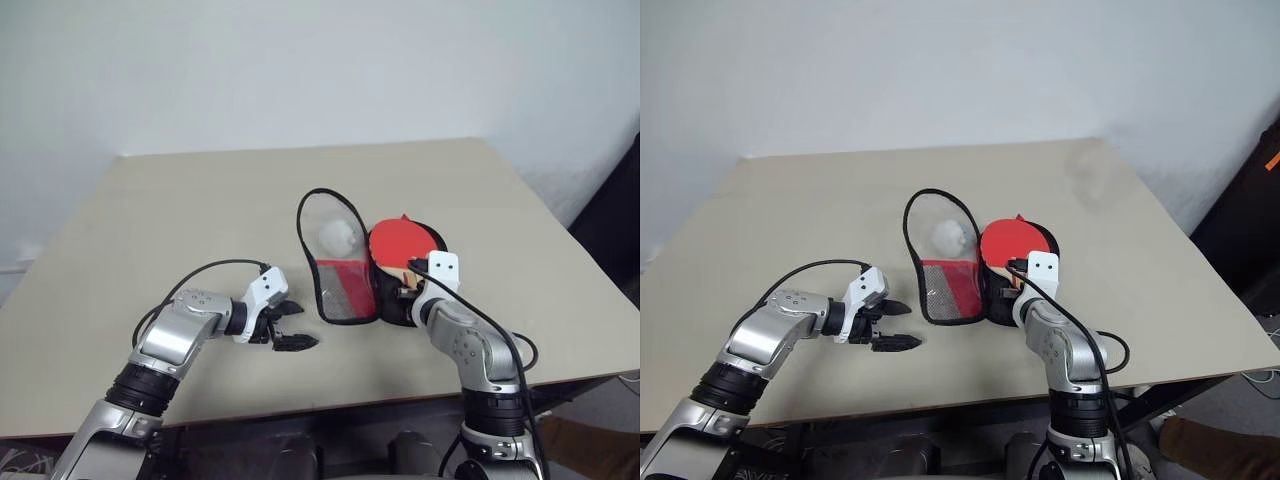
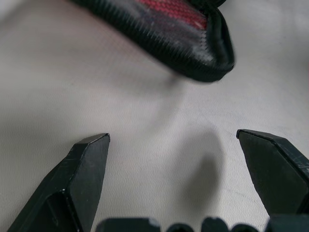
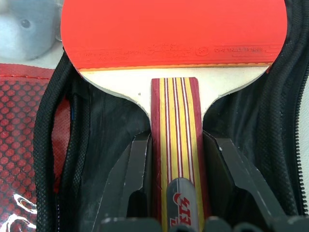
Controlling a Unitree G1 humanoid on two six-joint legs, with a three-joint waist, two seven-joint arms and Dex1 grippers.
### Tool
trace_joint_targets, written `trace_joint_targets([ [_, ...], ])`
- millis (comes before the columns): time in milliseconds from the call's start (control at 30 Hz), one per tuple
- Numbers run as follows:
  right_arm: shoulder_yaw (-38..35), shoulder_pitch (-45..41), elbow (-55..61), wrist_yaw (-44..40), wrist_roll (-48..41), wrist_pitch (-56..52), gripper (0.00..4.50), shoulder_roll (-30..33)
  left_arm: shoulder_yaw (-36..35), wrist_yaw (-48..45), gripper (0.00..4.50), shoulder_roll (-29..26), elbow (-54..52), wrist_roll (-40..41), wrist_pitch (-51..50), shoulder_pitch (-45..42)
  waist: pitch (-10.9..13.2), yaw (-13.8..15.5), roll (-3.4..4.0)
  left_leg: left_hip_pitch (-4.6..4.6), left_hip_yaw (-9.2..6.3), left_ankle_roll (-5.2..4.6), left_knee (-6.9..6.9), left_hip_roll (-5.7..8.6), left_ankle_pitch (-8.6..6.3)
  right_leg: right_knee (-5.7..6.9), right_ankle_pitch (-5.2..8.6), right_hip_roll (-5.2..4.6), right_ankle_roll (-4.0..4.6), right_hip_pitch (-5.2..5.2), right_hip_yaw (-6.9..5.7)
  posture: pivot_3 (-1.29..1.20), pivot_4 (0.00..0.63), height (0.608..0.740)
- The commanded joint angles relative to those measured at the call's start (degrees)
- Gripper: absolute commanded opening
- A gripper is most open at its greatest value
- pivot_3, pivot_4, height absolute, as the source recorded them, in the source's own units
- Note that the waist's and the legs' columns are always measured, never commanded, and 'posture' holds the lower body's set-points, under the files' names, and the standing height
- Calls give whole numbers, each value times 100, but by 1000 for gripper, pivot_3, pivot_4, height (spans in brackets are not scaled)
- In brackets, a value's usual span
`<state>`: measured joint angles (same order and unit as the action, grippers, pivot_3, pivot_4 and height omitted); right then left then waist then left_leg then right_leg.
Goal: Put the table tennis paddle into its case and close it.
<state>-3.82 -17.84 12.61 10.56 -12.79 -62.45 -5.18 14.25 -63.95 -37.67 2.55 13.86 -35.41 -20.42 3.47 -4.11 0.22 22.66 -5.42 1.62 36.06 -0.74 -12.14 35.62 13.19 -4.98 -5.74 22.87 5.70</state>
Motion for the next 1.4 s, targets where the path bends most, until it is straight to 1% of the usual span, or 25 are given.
trace_joint_targets([
  [33,-218,-42,-158,172,179,-26,2437,24,35,-16,4500,-49,-71,8,-84,92,-1,-1,-1,0,1,0,0,0,0,0,0,0,0,0,0,0,0,740],
  [233,-271,-62,-125,184,203,106,4471,30,23,8,4500,-33,-52,31,-92,83,-1,0,-1,0,0,0,0,0,0,0,0,0,0,0,0,0,0,740],
  [333,-285,-5,188,-13,90,354,4493,91,35,10,4500,-10,-19,31,-84,50,0,0,-1,1,0,0,0,0,0,-1,0,0,0,0,0,0,0,740],
  [400,-272,69,441,-271,32,775,4493,236,29,27,4500,34,55,31,-81,-11,1,3,1,3,1,1,0,0,0,-2,0,0,0,1,0,0,0,740],
  [567,-595,390,1248,-1689,-940,1820,4493,490,-58,122,4500,274,357,84,-75,-289,4,3,6,8,3,0,0,1,0,-6,0,-3,-1,0,-1,0,0,740],
  [633,-1195,370,1372,-2317,-1943,2157,4493,414,-105,400,4500,631,701,28,31,-530,6,9,5,8,-1,0,0,1,0,-6,0,-2,-1,-4,-7,0,0,740],
  [733,-2065,135,1213,-2734,-3735,2198,4493,291,-233,674,4500,1142,1047,74,138,-788,13,1,-7,4,-7,0,2,1,0,-7,0,-2,-1,-17,-14,0,0,740],
  [767,-2212,49,1169,-2753,-4039,2217,4493,355,-282,786,4500,1345,1139,113,146,-873,21,1,-12,4,-8,0,3,1,0,-8,0,-2,-2,-23,-13,0,0,740],
  [800,-2279,-21,1130,-2764,-4156,2274,4493,451,-305,884,4500,1551,1223,129,194,-949,25,-2,-18,5,-9,0,4,1,0,-9,-1,-1,-2,-31,-13,0,0,740],
  [933,-2217,-137,852,-2606,-3929,2563,4493,789,-335,1070,4500,2209,1333,227,311,-1148,25,-9,-19,3,-9,-1,4,1,1,-8,-1,3,-2,-25,-12,0,0,740],
  [1067,-2099,-99,676,-2410,-3806,2832,4493,850,-268,1195,4500,2753,1339,299,120,-1349,25,-6,-16,8,-3,-23,-3,1,15,-4,-3,5,2,-7,-7,0,0,740],
  [1133,-2037,-41,680,-2369,-3799,2925,4493,863,-237,1219,4500,2905,1310,324,85,-1376,24,-5,-15,23,2,-24,-9,3,15,-5,-8,5,-8,10,1,0,0,740],
  [1200,-2109,-47,581,-2213,-3804,3079,4493,829,-226,1343,4500,3056,1317,362,-154,-1407,24,-2,-15,39,9,-23,-14,4,14,-6,-8,5,-9,31,7,0,0,740],
  [1367,-2219,-114,385,-1994,-3766,3448,4493,892,-292,1503,4500,3072,1184,415,-531,-1289,24,0,-16,56,8,-24,-7,5,15,-5,-9,5,-11,45,8,0,0,740],
  [1400,-2277,-162,306,-1945,-3782,3526,4493,918,-397,1567,4500,3069,1175,485,-677,-1284,24,-1,-16,56,8,-24,-3,5,15,-5,-9,5,-10,44,8,0,0,740],
])
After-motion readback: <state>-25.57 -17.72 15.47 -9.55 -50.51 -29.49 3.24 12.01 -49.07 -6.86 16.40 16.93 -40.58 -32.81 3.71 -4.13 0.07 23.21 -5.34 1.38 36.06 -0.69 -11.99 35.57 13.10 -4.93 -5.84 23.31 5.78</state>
